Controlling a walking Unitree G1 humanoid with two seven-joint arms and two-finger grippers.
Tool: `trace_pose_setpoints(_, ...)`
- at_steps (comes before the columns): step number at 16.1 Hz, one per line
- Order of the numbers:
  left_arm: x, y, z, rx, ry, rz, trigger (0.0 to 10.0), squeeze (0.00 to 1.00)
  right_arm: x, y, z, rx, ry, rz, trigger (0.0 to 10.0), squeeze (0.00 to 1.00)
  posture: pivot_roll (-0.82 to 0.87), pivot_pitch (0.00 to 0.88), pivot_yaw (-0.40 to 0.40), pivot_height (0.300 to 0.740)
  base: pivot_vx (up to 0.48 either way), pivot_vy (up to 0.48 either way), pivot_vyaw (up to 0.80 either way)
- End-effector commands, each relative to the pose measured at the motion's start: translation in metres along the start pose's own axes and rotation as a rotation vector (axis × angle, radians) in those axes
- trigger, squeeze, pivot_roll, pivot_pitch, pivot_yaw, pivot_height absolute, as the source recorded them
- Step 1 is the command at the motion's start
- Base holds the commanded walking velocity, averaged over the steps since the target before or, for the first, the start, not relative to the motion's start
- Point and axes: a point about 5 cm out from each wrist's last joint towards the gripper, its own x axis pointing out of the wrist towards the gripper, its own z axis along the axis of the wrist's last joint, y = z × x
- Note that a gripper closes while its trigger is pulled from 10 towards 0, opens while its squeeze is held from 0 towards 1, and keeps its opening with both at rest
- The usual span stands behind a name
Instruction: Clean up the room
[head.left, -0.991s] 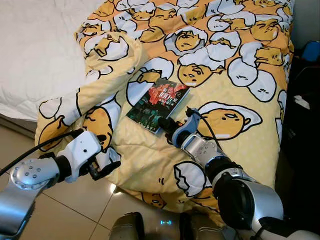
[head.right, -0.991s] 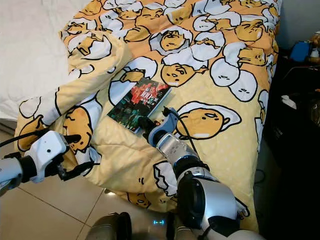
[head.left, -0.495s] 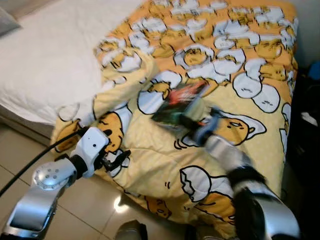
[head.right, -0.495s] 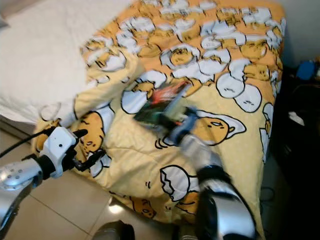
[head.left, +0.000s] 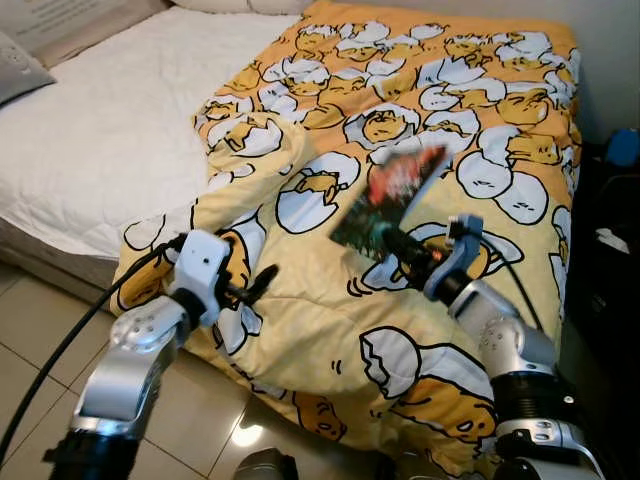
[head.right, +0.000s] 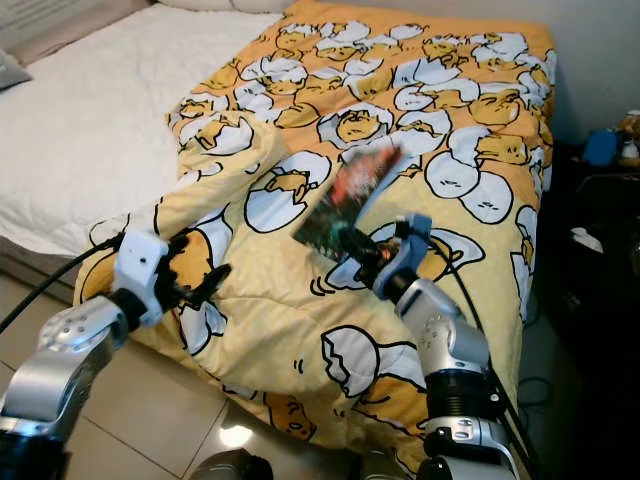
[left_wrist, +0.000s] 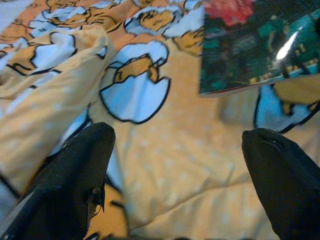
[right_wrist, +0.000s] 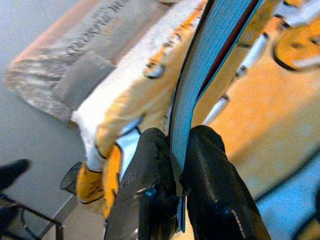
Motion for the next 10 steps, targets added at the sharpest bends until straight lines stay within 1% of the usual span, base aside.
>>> trace_pose_setpoints(1, 0.0, 0.008, 0.0, -0.056, -0.008, 0.017, 10.0, 1.0, 0.0, 0.01, 0.007, -0.011, -0.024, 0.08, 0.0, 0.0, -0.08, 0.0, 0.086, 0.74, 0.0, 0.0, 0.0)
trace_pose_setpoints(2, 0.002, 0.009, 0.0, -0.101, -0.021, 0.01, 10.0, 1.0, -0.002, 0.011, 0.009, -0.013, -0.02, 0.102, 0.0, 0.0, -0.08, 0.0, 0.085, 0.74, 0.0, 0.0, 0.0)
trace_pose_setpoints(3, 0.009, 0.015, 0.0, -0.172, -0.043, -0.025, 10.0, 1.0, -0.006, 0.016, 0.013, -0.022, -0.012, 0.162, 0.0, 0.0, -0.08, 0.0, 0.084, 0.74, 0.0, 0.0, 0.0)
trace_pose_setpoints(4, 0.017, 0.024, 0.006, -0.223, -0.071, -0.049, 10.0, 1.0, -0.011, 0.023, 0.017, -0.041, -0.001, 0.237, 0.0, 0.0, -0.08, 0.0, 0.084, 0.74, 0.0, 0.0, 0.0)
trace_pose_setpoints(5, 0.02, 0.028, 0.01, -0.242, -0.089, -0.051, 10.0, 1.0, -0.014, 0.026, 0.019, -0.047, 0.007, 0.271, 0.0, 0.0, -0.08, 0.0, 0.085, 0.74, 0.0, 0.0, 0.0)
trace_pose_setpoints(6, 0.024, 0.038, 0.021, -0.283, -0.13, -0.057, 10.0, 1.0, -0.019, 0.033, 0.023, -0.06, 0.022, 0.34, 0.0, 0.0, -0.08, 0.0, 0.088, 0.74, 0.0, 0.0, 0.0)
trace_pose_setpoints(8, 0.027, 0.047, 0.027, -0.325, -0.157, -0.052, 10.0, 1.0, -0.023, 0.04, 0.026, -0.072, 0.026, 0.399, 0.0, 0.0, -0.08, 0.0, 0.089, 0.74, 0.0, 0.0, 0.0)
trace_pose_setpoints(9, 0.029, 0.052, 0.029, -0.402, -0.16, -0.092, 10.0, 0.79, -0.027, 0.046, 0.03, -0.071, 0.027, 0.455, 0.0, 0.0, -0.08, 0.0, 0.09, 0.74, 0.0, 0.0, 0.0)
trace_pose_setpoints(10, 0.031, 0.051, 0.029, -0.48, -0.159, -0.147, 10.0, 0.53, -0.03, 0.053, 0.032, -0.065, 0.031, 0.512, 0.0, 0.0, -0.08, 0.0, 0.09, 0.74, 0.0, 0.0, 0.0)
